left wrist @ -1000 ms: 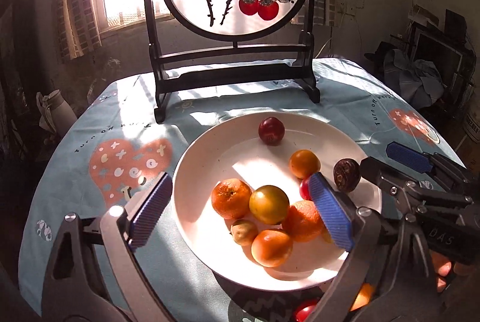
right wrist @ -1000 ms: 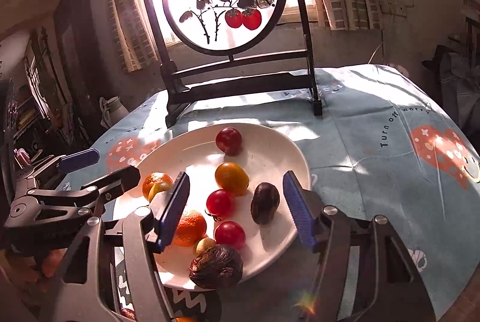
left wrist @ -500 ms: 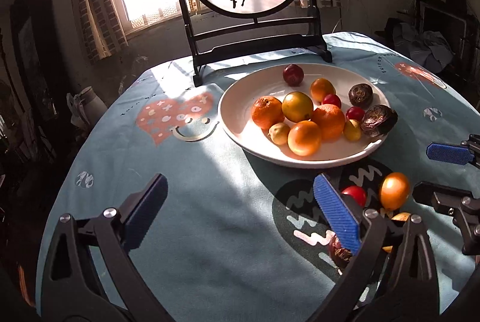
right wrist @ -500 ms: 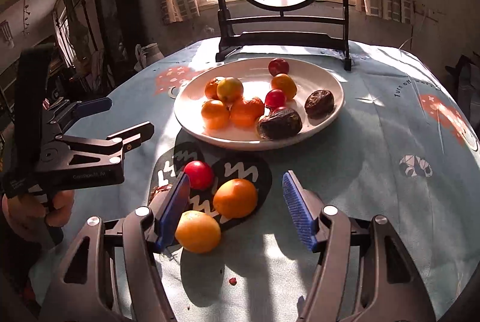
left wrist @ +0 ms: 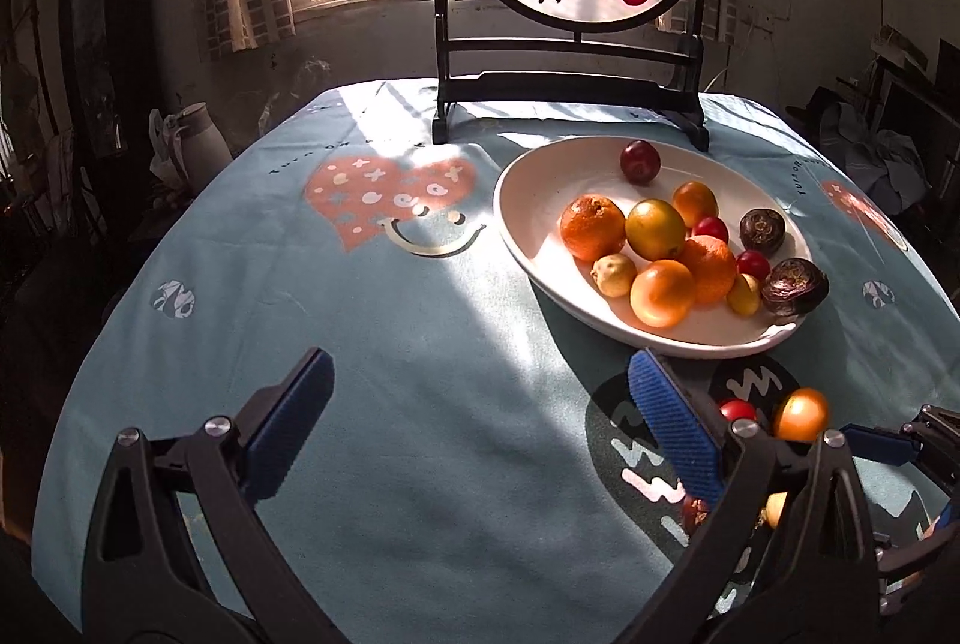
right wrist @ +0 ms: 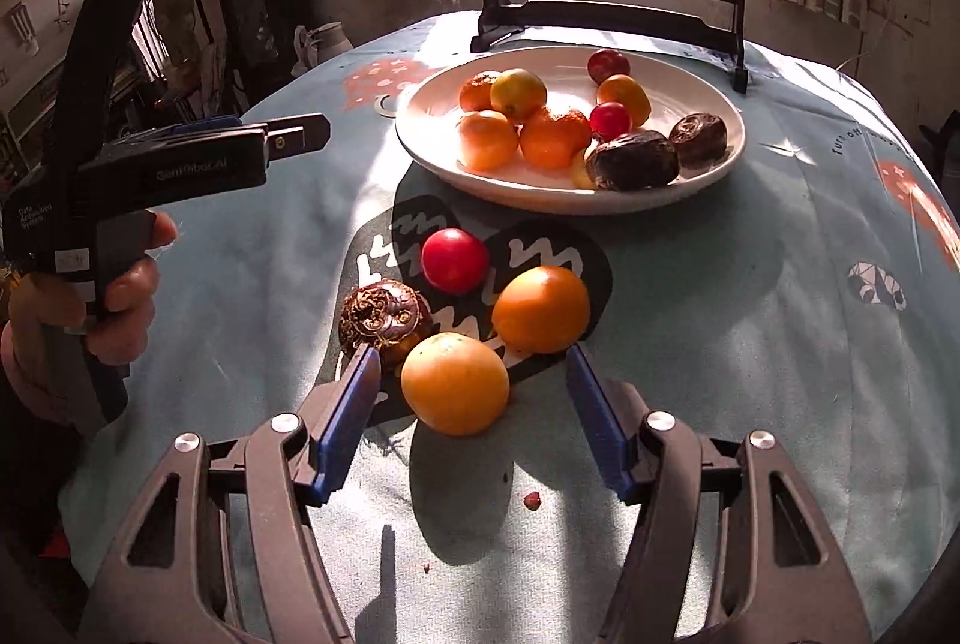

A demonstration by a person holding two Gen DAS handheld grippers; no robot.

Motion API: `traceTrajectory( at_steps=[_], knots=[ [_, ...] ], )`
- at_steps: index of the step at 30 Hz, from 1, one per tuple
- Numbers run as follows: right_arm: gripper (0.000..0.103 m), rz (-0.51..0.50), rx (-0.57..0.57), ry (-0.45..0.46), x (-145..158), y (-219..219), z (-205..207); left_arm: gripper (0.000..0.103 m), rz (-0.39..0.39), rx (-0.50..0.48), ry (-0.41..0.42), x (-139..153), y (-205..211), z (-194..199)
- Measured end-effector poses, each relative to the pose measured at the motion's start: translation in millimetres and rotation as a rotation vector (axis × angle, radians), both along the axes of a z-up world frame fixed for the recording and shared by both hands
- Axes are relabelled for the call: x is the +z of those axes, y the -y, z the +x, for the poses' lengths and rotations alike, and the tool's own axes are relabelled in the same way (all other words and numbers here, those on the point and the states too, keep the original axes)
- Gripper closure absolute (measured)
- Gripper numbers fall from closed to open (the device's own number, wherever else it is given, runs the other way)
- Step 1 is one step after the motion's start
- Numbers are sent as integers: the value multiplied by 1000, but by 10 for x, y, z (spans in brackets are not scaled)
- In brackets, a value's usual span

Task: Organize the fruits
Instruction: 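Grasp a yellow citrus with the right gripper while the left gripper grasps a dark brown fruit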

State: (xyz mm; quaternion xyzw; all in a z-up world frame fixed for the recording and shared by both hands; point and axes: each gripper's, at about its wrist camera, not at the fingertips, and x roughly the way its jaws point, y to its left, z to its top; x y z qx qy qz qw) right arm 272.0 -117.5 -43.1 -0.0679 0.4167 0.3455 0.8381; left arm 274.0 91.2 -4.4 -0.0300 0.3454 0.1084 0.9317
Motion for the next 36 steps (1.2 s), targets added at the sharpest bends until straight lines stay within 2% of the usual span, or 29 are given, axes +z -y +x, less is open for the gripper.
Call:
traceTrajectory(
  at_steps=[5,8,11,15,19,23,28,33,36],
  knots=[
    [51,-34,19,-22,-87,-72,-11,2,-15,6,-8,-9,-29,11],
    [55,-42,25,-23,-113,-95,-8,2,-9,2,-3,-7,-22,7],
    [64,-37,28,-31,-129,-91,7,2,7,-3,-5,-13,1,14],
    [64,1,32,-29,-69,-36,14,2,-12,-26,-20,-19,9,16],
    [64,133,-42,-2,131,198,47,2,-86,-143,-44,-39,105,-3],
    [64,211,-155,15,245,454,137,4,-45,-300,-78,-124,431,-50],
    [64,245,-203,-41,213,583,227,29,9,-427,-130,-266,739,-101],
    [64,224,-195,-31,208,561,194,30,12,-500,-178,-369,859,-130],
    [64,220,-192,-32,202,556,195,30,35,-512,-189,-415,909,-140]
  ],
)
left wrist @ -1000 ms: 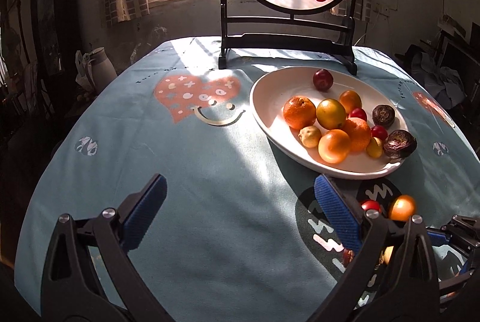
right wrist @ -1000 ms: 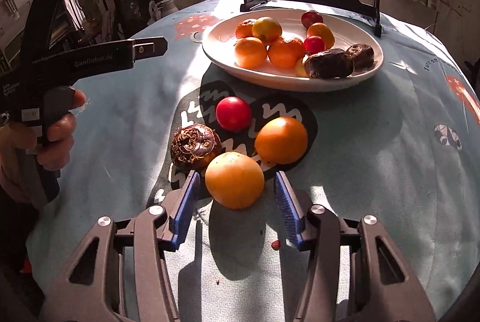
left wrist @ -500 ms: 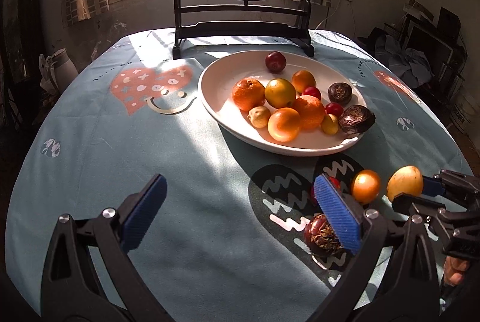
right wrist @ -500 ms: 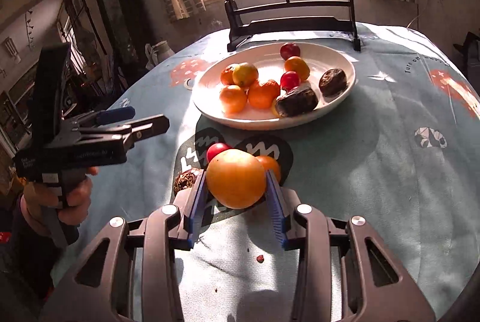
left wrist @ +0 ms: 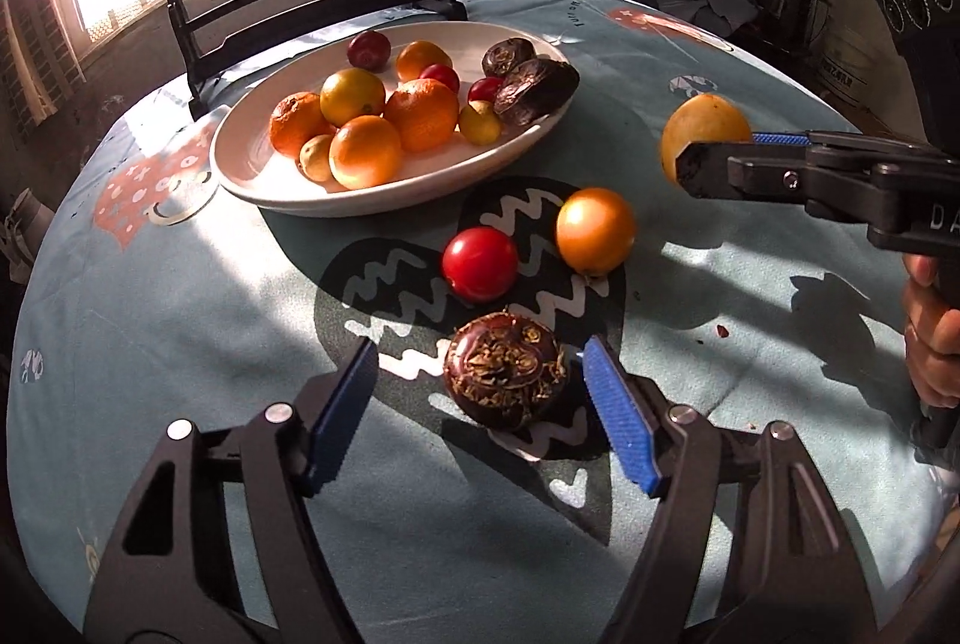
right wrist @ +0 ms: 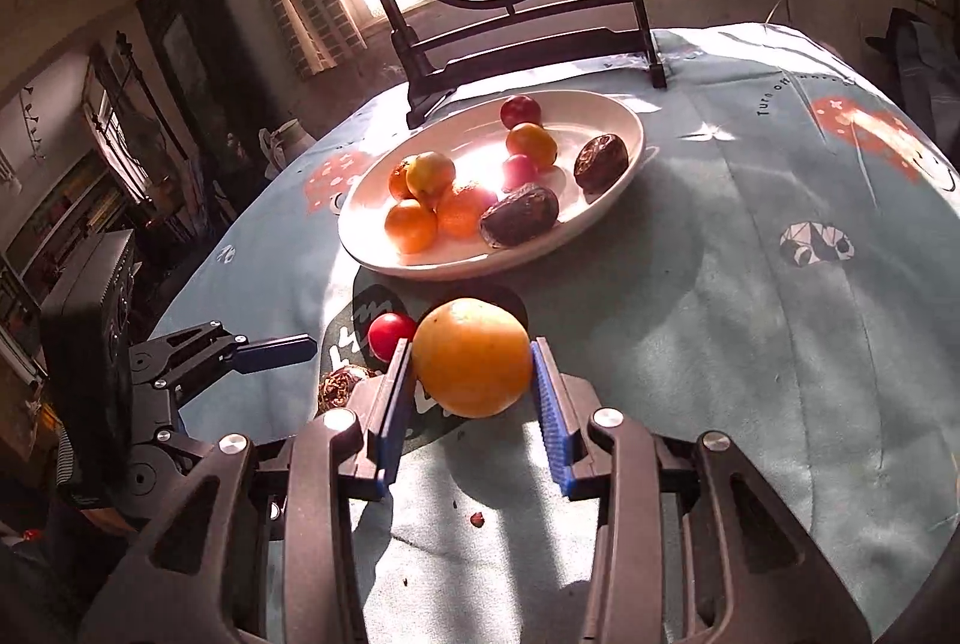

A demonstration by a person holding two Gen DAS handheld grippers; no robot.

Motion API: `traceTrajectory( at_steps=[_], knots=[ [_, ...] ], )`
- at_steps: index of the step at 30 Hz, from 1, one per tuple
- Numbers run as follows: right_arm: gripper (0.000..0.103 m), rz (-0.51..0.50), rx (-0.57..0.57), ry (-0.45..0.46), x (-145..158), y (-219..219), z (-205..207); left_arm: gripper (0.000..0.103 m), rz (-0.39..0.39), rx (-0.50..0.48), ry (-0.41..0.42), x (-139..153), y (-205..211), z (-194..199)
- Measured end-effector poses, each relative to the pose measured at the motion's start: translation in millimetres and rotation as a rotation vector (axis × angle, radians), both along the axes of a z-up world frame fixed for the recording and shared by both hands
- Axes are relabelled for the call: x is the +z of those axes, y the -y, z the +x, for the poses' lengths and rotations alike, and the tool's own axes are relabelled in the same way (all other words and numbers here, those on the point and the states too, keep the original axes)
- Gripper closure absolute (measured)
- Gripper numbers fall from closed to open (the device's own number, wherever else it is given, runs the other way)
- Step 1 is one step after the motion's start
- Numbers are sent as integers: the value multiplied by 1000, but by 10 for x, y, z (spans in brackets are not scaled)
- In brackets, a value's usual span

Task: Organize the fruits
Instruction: 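Grasp a yellow citrus with the right gripper while the left gripper grasps a dark brown fruit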

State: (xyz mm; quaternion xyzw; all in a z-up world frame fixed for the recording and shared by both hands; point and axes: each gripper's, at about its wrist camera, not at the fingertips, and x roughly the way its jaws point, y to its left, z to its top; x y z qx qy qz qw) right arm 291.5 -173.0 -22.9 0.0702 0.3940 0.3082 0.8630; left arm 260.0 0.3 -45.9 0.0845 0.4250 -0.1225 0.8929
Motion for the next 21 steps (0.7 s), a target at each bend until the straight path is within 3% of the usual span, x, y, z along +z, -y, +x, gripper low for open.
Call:
traceTrajectory(
  at_steps=[2,5,13,21],
  knots=[
    [64,-1,-1,1,1,2,-3,30,18,3,-4,-37,25,6],
    [64,-2,-5,4,5,13,0,38,37,-3,-17,-89,57,17],
    [64,-7,-5,11,7,14,-18,56,17,-32,-16,-79,90,-8],
    [64,-20,1,24,3,-1,-42,58,27,-28,-7,-76,111,-30]
  ],
)
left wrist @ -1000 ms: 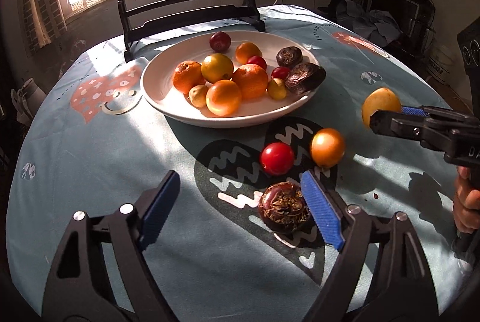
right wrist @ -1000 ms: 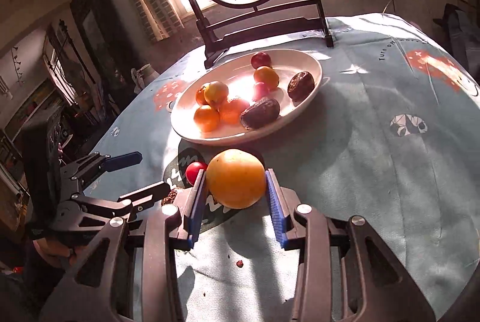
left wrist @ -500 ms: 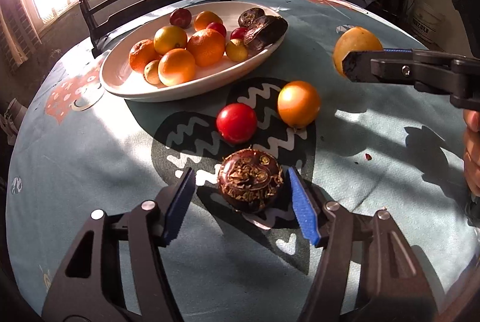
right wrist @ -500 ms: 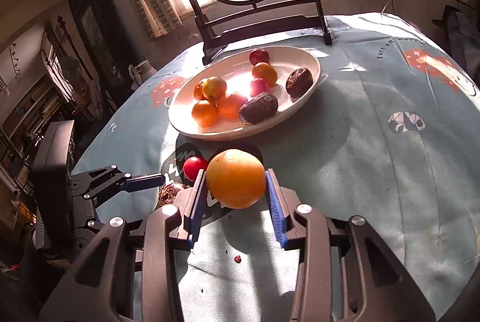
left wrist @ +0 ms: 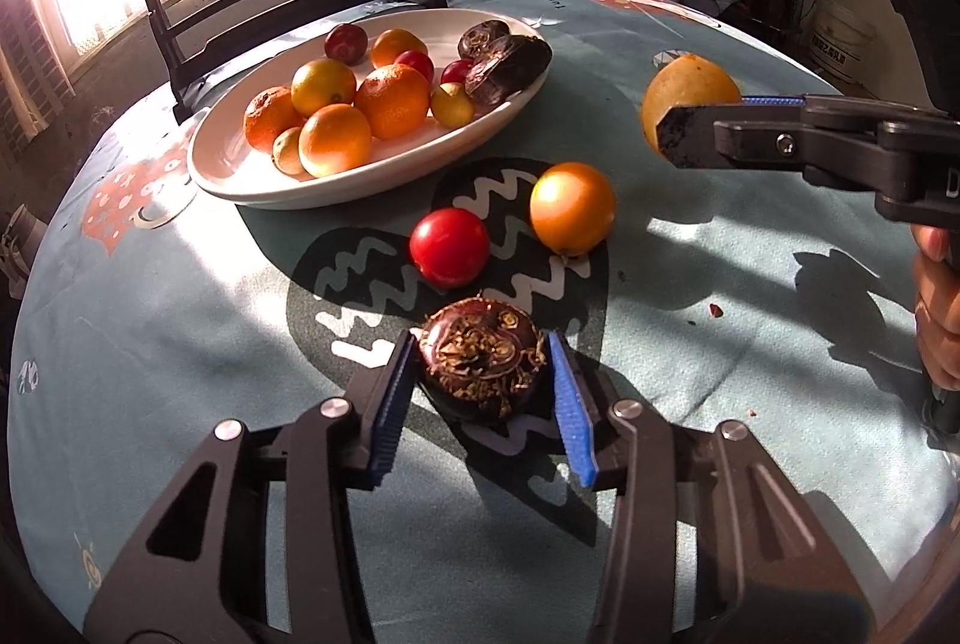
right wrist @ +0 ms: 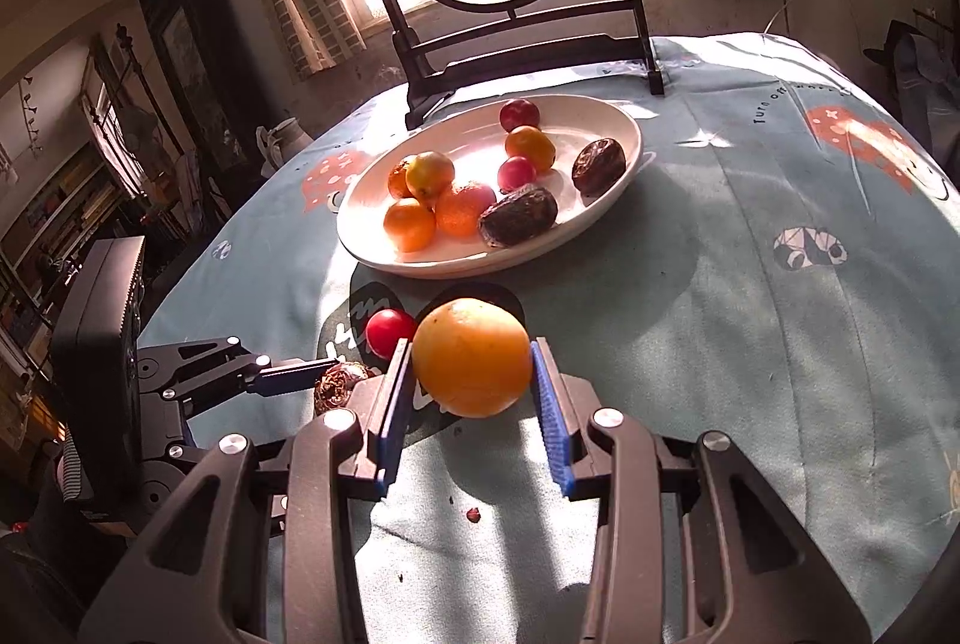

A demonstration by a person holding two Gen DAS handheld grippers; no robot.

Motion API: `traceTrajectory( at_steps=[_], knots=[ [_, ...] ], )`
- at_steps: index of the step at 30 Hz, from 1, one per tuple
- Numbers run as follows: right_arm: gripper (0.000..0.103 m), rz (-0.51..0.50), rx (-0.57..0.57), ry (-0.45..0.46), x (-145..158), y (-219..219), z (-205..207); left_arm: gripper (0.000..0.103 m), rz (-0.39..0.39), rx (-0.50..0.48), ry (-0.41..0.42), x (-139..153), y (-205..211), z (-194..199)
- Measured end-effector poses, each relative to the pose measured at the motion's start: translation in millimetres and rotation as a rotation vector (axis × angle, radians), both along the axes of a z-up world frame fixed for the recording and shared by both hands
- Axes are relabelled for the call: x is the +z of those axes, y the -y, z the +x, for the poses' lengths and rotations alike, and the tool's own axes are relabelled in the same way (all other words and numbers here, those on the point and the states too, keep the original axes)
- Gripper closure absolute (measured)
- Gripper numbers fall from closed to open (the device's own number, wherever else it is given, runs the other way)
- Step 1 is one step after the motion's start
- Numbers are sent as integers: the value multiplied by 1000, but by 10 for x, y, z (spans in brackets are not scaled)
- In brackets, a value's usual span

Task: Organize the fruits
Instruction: 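Grasp a yellow citrus with the right gripper while the left gripper grasps a dark brown fruit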

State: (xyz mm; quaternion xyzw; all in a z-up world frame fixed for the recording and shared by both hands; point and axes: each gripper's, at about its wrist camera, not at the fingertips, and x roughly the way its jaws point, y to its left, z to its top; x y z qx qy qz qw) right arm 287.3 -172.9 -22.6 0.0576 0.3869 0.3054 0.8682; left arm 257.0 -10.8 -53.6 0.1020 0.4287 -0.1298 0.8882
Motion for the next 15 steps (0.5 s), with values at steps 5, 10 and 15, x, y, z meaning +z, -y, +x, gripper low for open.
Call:
traceTrajectory(
  at_steps=[5,10,15],
  knots=[
    [64,-14,16,7,-10,-43,-25,58,-9,2,-3,15,-13,-14],
    [64,-25,39,29,-8,-85,-69,58,-37,7,7,73,-45,-59],
    [64,8,52,70,67,-101,-53,58,-112,40,54,274,-181,-43]
  ],
)
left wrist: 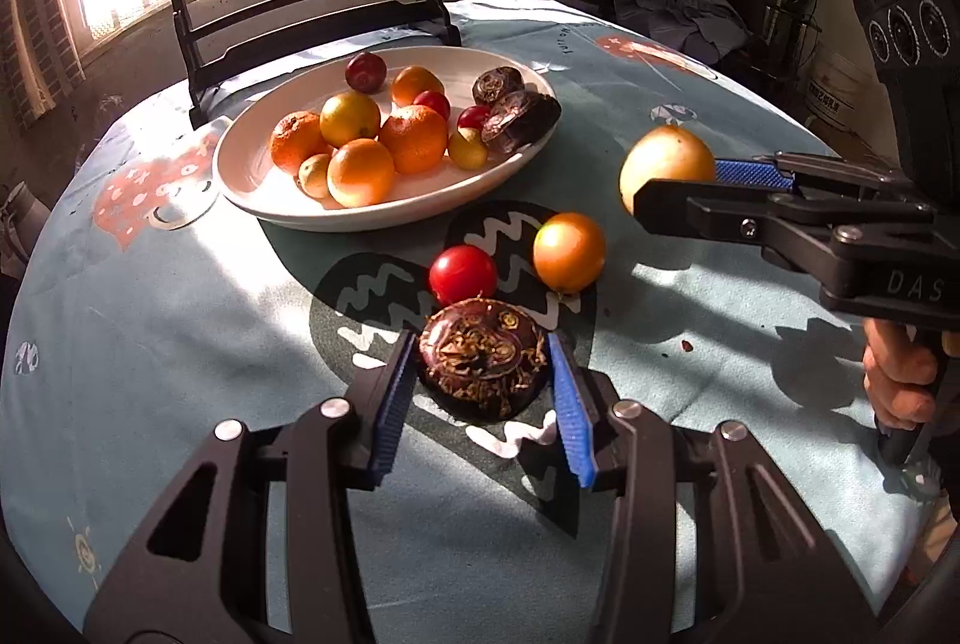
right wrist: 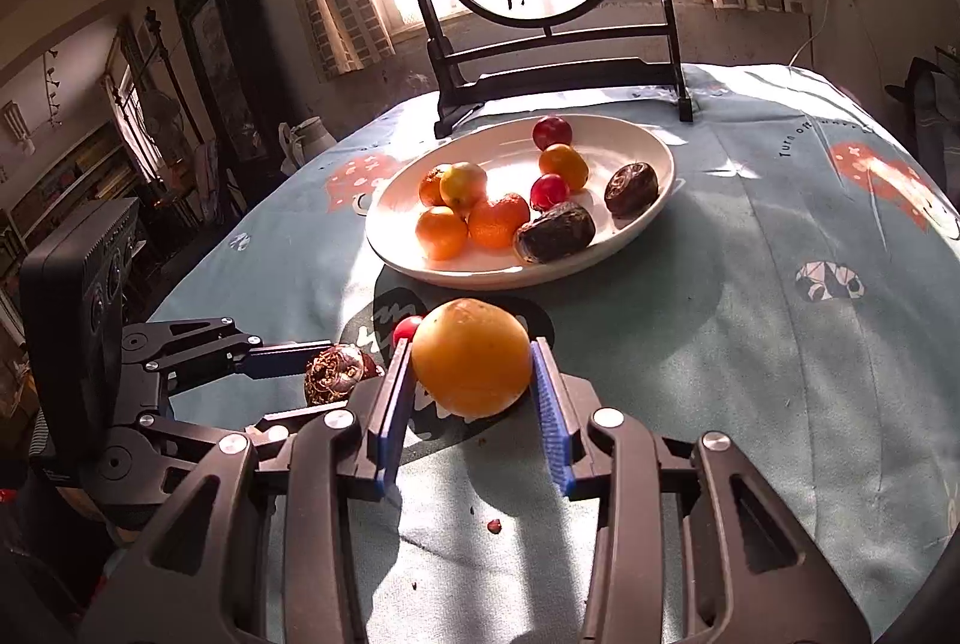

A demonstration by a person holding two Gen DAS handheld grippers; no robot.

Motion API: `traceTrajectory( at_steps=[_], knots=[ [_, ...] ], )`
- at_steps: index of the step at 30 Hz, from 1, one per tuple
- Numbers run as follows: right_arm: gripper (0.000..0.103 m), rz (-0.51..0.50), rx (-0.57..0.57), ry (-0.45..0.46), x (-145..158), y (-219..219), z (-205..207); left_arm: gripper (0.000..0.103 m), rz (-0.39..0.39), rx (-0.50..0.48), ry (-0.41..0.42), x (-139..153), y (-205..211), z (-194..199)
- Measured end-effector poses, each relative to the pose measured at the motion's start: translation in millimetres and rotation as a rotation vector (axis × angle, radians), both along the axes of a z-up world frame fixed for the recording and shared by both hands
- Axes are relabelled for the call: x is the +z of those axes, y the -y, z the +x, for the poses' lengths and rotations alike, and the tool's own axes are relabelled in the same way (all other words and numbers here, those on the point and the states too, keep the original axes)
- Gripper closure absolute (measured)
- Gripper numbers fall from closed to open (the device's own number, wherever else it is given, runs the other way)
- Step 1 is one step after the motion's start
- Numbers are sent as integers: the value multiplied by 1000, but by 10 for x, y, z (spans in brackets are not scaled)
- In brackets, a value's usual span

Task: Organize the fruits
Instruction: 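Grasp a yellow citrus with the right gripper while the left gripper grasps a dark brown fruit, then lower both held fruits onto the white plate and open both grippers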

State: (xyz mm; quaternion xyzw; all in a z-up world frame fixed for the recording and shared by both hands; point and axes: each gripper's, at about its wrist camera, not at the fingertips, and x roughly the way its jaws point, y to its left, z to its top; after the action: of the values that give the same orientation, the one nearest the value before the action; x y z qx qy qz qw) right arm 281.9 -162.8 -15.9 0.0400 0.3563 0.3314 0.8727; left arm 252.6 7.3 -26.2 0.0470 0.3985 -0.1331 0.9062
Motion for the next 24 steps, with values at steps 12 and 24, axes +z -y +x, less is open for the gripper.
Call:
traceTrajectory(
  at_steps=[12,24],
  knots=[
    [64,52,-157,65,143,-120,883,58,-94,253,128,466,-589,925],
    [64,-12,-142,8,-111,-403,1647,58,-84,309,82,324,-684,1822]
  ],
)
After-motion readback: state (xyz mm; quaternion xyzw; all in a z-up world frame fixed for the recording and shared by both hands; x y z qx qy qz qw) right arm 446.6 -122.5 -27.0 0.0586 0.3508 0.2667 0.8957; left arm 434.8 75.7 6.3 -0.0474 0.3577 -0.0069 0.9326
